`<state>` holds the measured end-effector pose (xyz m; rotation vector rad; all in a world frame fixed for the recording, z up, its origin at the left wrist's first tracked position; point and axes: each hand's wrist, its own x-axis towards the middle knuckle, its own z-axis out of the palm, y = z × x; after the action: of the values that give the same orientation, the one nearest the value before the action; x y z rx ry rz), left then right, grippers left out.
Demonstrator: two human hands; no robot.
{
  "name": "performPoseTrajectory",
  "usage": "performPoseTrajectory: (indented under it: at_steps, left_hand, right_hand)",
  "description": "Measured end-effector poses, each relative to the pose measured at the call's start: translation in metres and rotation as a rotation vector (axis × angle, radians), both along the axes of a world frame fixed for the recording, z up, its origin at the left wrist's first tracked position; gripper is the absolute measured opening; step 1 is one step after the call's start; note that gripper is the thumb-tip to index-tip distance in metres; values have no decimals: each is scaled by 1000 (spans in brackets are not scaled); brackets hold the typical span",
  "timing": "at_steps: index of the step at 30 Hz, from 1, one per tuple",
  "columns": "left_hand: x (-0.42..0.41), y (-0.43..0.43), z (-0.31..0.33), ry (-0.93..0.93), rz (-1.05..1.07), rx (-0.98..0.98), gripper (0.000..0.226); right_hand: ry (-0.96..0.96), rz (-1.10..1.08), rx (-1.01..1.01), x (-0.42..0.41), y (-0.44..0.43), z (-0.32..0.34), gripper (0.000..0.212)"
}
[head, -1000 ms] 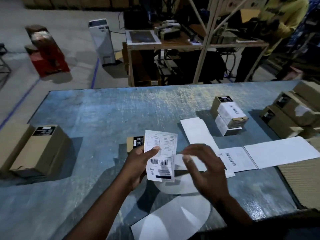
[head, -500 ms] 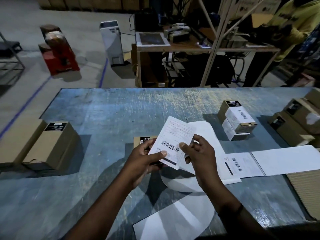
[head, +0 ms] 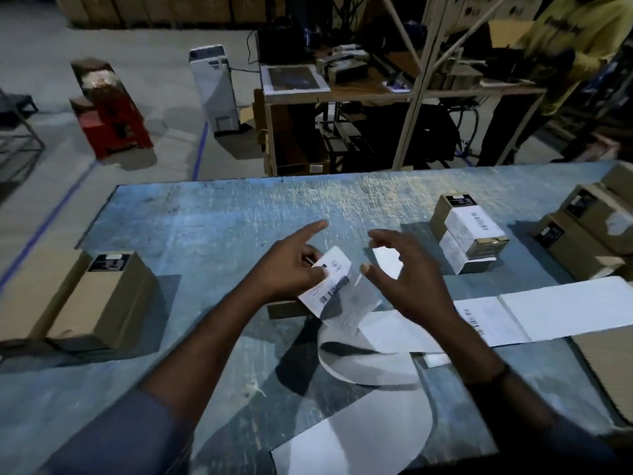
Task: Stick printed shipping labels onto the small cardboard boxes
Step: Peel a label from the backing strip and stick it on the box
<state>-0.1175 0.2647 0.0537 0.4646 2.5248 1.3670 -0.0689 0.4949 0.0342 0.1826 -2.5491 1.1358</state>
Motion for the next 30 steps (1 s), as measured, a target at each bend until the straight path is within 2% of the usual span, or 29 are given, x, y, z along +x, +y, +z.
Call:
performPoseTrajectory:
  at_steps: [2,4,6,10,13,16,18,20,24,27,30]
  left_hand:
    - [-14,5,9,28,-68,-40,83]
    - [-27,7,13,30,-85,-2,79]
    - [-38,6,14,39,-73,35,73]
    - [-47,2,4,35,73,180,55]
    - [-39,-3,-13,-126,264,306,38]
    - [-23,-6,-31,-318,402,419,23]
    - [-11,-5,-42,-369,424,455,10]
    - [-2,-5,-52,-375,420,453,1]
    - [1,-5,-70,-372,481,425,6]
    - [1,-5,-77,-352,516,370,6]
    - [1,-8,-77,-250,541,244,4]
  right_hand:
    - [-122,79,23,-17,-2,8,31]
    - [-210,101,-25,-33,-2,10,12]
    - [-261,99,-114,-43,0,8,8]
    - [-442,34,-535,-51,6,1,10]
    - [-634,23,-802,-55,8,-15,6]
    - [-713,14,-838,-56,9,-31,13]
    - [-727,20,-831,-55,8,-38,13]
    - [-735,33,-808,-54,5,-44,12]
    - [-711,49,-792,-52,-1,-51,9]
    - [-672,22,-775,-54,-1,-56,17]
    - [-673,3,-764,-58,1,-63,24]
